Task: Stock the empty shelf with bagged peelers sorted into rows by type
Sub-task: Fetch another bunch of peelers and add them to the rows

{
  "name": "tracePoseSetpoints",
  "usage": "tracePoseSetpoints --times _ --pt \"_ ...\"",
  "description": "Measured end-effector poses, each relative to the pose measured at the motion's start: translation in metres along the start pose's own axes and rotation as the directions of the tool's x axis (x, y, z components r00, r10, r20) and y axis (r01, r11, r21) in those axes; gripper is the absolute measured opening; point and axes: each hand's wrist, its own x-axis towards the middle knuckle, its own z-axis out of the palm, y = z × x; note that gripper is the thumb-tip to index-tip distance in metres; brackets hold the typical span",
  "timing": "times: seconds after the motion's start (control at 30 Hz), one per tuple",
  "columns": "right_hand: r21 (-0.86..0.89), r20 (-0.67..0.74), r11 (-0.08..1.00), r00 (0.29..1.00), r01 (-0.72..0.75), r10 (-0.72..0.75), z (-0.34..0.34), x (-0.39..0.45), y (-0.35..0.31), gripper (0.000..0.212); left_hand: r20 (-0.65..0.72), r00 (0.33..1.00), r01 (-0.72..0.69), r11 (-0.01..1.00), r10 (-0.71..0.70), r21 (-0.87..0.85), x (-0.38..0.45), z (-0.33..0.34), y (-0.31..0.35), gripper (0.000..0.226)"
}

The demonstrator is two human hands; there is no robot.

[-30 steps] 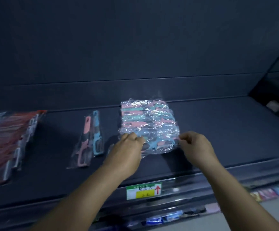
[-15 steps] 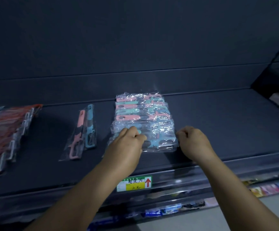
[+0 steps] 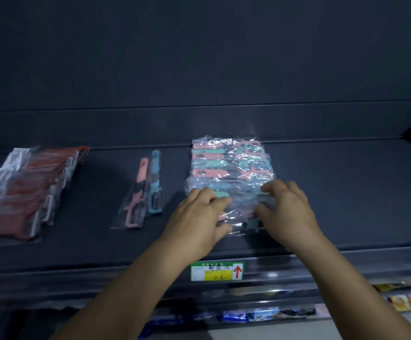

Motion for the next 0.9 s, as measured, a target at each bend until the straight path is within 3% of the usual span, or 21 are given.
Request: tracePoseSetpoints --times 0.13,0.23,0.33,0.57,0.73,0.9 --pt "0.029 0.037 0.983 0.983 0.181 -0.182 0.014 0.001 -0.044 0.035 -0.164 0.967 0.198 0.980 -0.194 0.009 -0.007 -0.019 -0.039 0.047" --pt "0.045 0.090 0.953 0.949 0.298 -0.301 0.031 0.002 -0.079 0.037 -0.128 0.922 0.375 0.925 -0.366 0.056 -0.016 -0.032 -0.076 0.042" --pt "0.046 0.152 0.927 0.915 0.372 -0.375 0.051 0.005 -0.114 0.040 -0.062 0.894 0.446 0.894 -0.444 0.035 -0.025 -0.037 -0.108 0.030" --pt "-0.106 0.366 0.916 0.871 0.388 -0.327 0.092 0.016 -0.160 0.026 -0.039 0.858 0.512 0.858 -0.513 -0.038 -0.020 -0.044 -0.124 0.029" --pt "-0.092 0.347 0.942 0.897 0.323 -0.274 0.101 0.022 -0.165 0.027 -0.061 0.802 0.583 0.800 -0.594 -0.141 -0.004 -0.047 -0.132 0.017" --pt "-0.060 0.348 0.967 0.913 0.246 -0.210 0.099 0.025 -0.166 0.026 0.058 0.778 0.615 0.738 -0.626 -0.277 0.004 -0.049 -0.143 0.034"
